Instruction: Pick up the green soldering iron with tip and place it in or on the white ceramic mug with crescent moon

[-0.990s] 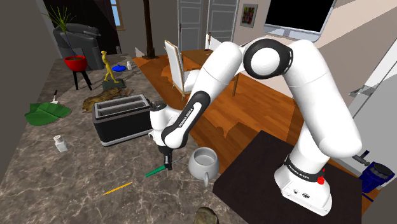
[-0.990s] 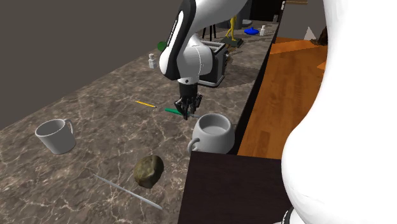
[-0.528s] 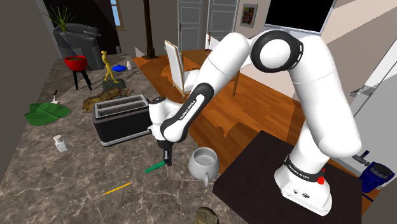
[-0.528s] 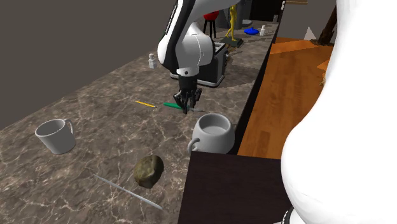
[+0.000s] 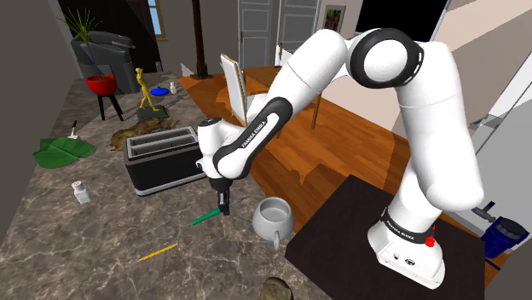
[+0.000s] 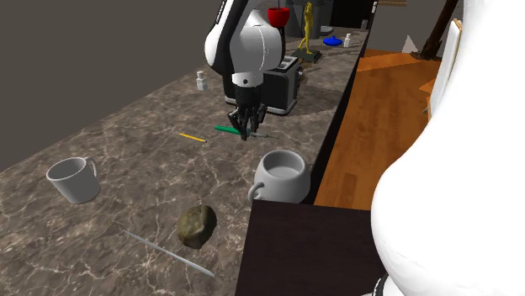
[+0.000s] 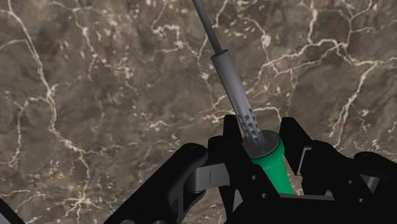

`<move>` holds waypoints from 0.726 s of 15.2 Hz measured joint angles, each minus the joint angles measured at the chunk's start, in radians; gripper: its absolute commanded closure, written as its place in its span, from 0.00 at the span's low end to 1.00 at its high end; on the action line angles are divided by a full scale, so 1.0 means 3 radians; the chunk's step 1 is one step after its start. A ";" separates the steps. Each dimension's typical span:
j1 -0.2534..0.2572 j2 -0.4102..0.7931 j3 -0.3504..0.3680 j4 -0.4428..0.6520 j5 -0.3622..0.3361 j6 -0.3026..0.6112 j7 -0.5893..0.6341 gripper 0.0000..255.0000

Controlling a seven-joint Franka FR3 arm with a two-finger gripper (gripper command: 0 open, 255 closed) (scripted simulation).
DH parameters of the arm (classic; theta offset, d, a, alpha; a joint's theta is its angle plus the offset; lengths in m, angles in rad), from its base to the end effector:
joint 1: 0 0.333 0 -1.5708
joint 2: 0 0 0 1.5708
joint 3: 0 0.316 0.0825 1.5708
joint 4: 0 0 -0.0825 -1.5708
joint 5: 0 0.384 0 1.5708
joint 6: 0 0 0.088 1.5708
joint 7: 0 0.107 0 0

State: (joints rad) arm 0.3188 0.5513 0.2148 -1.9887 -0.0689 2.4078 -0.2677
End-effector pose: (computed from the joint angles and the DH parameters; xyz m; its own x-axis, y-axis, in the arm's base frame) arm 0.5141 0.3019 0.1785 0.6678 0.7385 -0.0929 0.7317 -0.6742 -0.1002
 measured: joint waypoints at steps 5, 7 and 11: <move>-0.0032 -0.0178 0.0029 -0.0016 0.0040 -0.0160 -0.0026 1.00; -0.0037 -0.0256 0.0044 -0.0030 0.0059 -0.0223 -0.0027 1.00; -0.0052 -0.0384 0.0065 -0.0021 0.0091 -0.0358 -0.0038 1.00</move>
State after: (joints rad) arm 0.3033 0.4360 0.2343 -1.9950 -0.0414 2.3004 -0.2792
